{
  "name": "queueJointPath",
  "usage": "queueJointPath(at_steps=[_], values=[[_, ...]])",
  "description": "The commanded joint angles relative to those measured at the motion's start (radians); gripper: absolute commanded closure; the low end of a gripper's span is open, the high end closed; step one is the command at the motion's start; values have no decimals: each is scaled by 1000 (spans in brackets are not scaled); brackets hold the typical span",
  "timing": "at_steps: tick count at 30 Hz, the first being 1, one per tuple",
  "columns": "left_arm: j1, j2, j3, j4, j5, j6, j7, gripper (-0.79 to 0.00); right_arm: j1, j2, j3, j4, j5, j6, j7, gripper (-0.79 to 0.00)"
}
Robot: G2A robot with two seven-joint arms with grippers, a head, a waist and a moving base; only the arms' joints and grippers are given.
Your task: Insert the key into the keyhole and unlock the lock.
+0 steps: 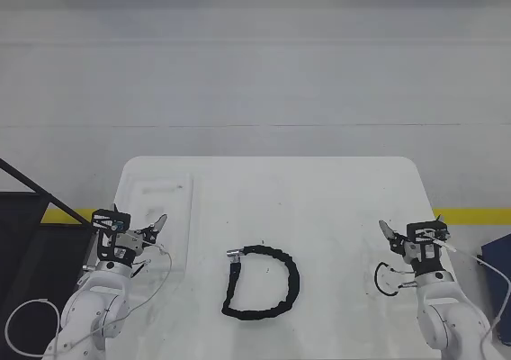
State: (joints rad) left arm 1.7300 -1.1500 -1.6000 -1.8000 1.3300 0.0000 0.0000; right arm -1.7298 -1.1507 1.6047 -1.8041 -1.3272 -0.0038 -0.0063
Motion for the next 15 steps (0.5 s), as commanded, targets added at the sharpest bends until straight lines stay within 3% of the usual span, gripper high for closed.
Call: queueJointPath(at_steps=[1, 8, 15], values=[[0, 0, 0, 0, 0, 0, 0, -785, -8, 1, 13, -14, 2, -15, -14, -785], [0, 0, 0, 0, 0, 0, 0, -785, -29, 7, 99, -106, 31, -90, -16, -785], [0, 0, 0, 0, 0, 0, 0, -785, -14, 13, 119, -233, 6, -180, 56, -785]])
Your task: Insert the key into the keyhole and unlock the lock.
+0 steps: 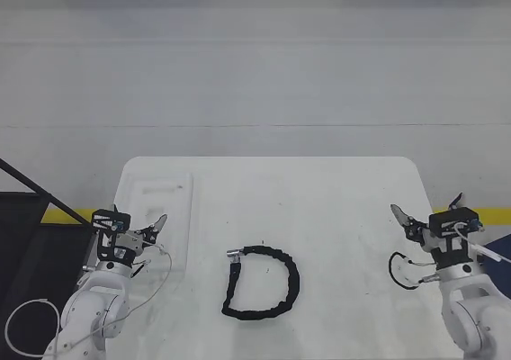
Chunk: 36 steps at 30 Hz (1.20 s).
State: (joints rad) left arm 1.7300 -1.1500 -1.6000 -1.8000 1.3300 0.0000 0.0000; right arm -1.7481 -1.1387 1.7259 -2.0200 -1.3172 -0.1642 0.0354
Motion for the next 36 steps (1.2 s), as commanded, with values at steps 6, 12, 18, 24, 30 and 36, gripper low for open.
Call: queueJointPath(at_steps=[6, 12, 18, 24, 30, 36], values=[[0, 0, 0, 0, 0, 0, 0, -785, 50, 7, -41, -95, -56, -113, 108, -785], [0, 0, 0, 0, 0, 0, 0, -785, 76, 6, -133, -135, -129, -147, 150, -785], [0, 0, 0, 0, 0, 0, 0, -785, 63, 3, -185, -129, -154, -144, 125, -785], [0, 0, 0, 0, 0, 0, 0, -785, 58, 3, -186, -124, -149, -146, 117, -785], [16, 7, 9, -71, 170, -20, -73, -785, 58, 3, -186, -124, -149, -146, 117, -785], [87, 13, 23, -258, 400, -29, -231, -785, 58, 3, -186, -124, -149, -146, 117, -785]])
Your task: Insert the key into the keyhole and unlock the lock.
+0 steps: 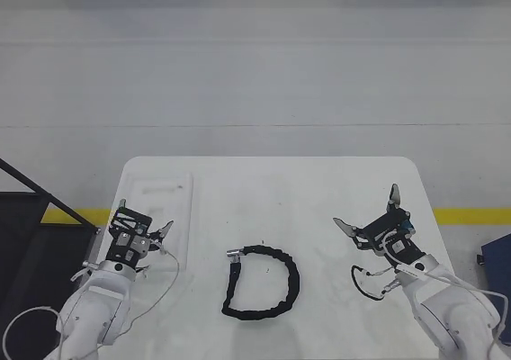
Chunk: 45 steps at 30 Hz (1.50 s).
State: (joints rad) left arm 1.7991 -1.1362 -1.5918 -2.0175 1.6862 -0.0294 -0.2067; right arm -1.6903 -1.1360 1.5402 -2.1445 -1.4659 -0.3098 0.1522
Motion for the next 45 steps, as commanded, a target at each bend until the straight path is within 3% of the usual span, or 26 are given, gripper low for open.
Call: queueJointPath(at_steps=[1, 5, 13, 18, 27, 34, 45], values=[[32, -1, 19, -68, 51, -1, -47, -785, 0, 0, 0, 0, 0, 0, 0, -785], [71, -3, 32, -154, 74, -30, -112, -785, 0, 0, 0, 0, 0, 0, 0, -785], [99, -5, 11, -177, -81, -149, -231, -785, 0, 0, 0, 0, 0, 0, 0, -785], [82, -3, -51, -162, -265, -225, -338, -785, 0, 0, 0, 0, 0, 0, 0, -785], [38, 8, -90, -175, -358, -346, -591, -785, 0, 0, 0, 0, 0, 0, 0, -785], [-86, 9, -59, -129, -556, -292, -851, -785, 0, 0, 0, 0, 0, 0, 0, -785], [-276, 11, 26, -6, -602, -188, -1038, -785, 0, 0, 0, 0, 0, 0, 0, -785]])
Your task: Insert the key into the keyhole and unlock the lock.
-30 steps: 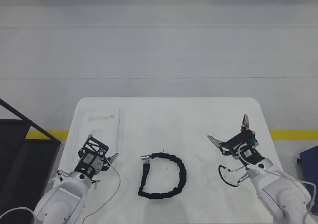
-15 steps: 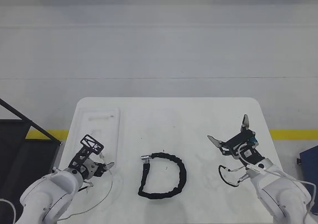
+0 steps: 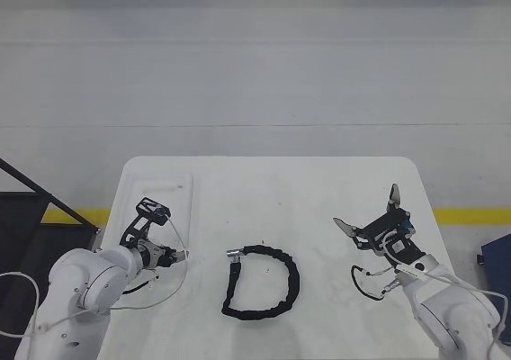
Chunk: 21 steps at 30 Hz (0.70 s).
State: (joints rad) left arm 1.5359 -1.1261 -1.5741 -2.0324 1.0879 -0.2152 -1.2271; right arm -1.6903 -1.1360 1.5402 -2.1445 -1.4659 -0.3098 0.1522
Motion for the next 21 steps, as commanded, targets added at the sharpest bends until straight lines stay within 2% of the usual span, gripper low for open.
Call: queueJointPath(at_steps=[1, 7, 10, 21], values=[[-22, 2, 14, 17, -2, -6, -31, -785, 0, 0, 0, 0, 0, 0, 0, -785], [-38, 4, 21, 37, -54, 14, -58, -785, 0, 0, 0, 0, 0, 0, 0, -785], [-29, 10, 19, 16, 15, -20, -25, -785, 0, 0, 0, 0, 0, 0, 0, -785], [-29, 10, 19, 16, 15, -20, -25, -785, 0, 0, 0, 0, 0, 0, 0, -785]])
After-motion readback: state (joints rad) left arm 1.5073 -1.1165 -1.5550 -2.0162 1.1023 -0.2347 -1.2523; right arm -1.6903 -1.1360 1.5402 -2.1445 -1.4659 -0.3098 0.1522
